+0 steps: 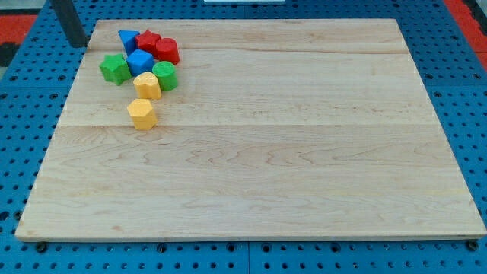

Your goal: Move the blue cube along with the green circle towards the center

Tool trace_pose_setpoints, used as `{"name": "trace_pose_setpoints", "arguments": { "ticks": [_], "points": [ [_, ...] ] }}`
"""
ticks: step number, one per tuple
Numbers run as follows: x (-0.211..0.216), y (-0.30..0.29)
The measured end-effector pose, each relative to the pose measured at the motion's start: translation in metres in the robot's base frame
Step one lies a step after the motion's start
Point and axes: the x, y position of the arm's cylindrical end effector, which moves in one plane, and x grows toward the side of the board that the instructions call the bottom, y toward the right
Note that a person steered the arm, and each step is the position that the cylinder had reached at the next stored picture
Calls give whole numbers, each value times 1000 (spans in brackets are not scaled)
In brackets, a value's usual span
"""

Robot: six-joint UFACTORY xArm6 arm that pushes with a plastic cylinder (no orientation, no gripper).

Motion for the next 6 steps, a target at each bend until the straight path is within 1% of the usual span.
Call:
{"name": "trace_pose_setpoints", "arguments": {
  "ticks": [1,2,3,4,5,6],
  "points": [
    [0,0],
    [9,26],
    [42,80],
    [59,113],
    [60,143],
    [60,210]
  ]
}}
